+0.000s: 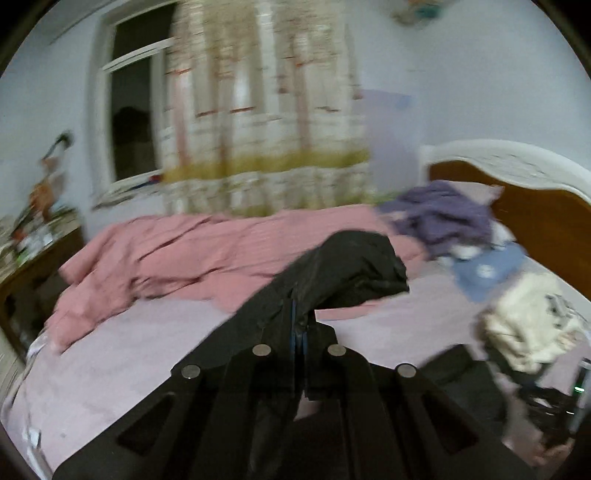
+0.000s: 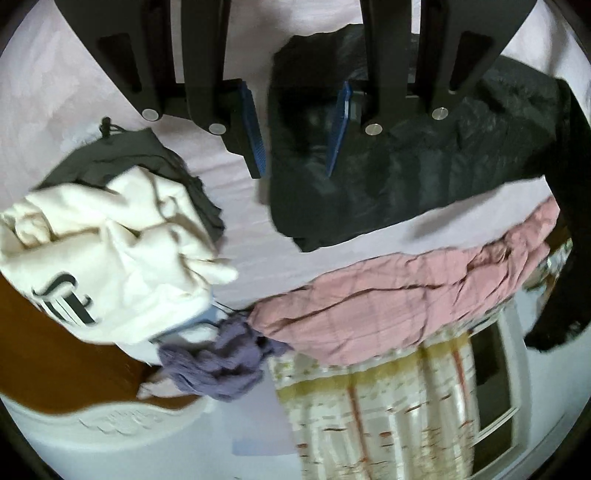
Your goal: Fold large clothes
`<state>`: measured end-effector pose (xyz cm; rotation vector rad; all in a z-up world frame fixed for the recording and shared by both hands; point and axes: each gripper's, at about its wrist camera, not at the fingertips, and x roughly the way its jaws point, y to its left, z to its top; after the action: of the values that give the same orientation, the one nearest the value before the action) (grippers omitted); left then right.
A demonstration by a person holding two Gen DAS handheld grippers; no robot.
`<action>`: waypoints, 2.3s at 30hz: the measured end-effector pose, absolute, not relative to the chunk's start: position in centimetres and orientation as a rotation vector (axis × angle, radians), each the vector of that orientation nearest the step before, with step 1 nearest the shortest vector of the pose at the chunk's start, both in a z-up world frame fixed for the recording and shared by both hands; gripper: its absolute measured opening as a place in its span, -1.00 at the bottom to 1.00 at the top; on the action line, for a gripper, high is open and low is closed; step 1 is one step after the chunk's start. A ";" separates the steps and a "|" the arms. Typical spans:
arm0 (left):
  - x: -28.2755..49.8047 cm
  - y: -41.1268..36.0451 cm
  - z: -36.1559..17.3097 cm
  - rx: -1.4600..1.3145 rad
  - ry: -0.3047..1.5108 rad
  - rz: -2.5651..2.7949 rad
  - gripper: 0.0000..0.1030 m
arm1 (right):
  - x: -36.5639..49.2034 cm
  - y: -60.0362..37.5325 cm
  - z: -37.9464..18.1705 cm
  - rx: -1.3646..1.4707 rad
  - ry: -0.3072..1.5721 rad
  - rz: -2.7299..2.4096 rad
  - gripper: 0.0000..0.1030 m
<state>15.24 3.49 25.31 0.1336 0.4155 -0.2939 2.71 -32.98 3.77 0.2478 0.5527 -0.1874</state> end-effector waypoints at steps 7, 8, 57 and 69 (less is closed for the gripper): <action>12.1 -11.2 19.8 0.297 0.471 -0.508 -0.96 | 2.3 -36.2 4.6 0.316 0.524 -0.139 -0.09; 11.7 -12.6 18.4 0.282 0.486 -0.551 -0.96 | 2.2 -36.5 4.7 0.332 0.508 -0.142 -0.08; 14.4 13.1 -4.9 -0.020 0.833 0.176 -0.93 | 12.7 -29.4 -1.0 0.052 0.756 -0.098 -0.97; 11.4 12.0 -0.6 -0.051 0.684 0.065 -0.94 | 11.6 -30.6 -0.9 0.126 0.734 -0.090 -0.99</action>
<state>11.44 11.99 -0.65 -0.0508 0.6842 0.0650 11.56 -30.59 -0.95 0.1263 0.7343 -0.0902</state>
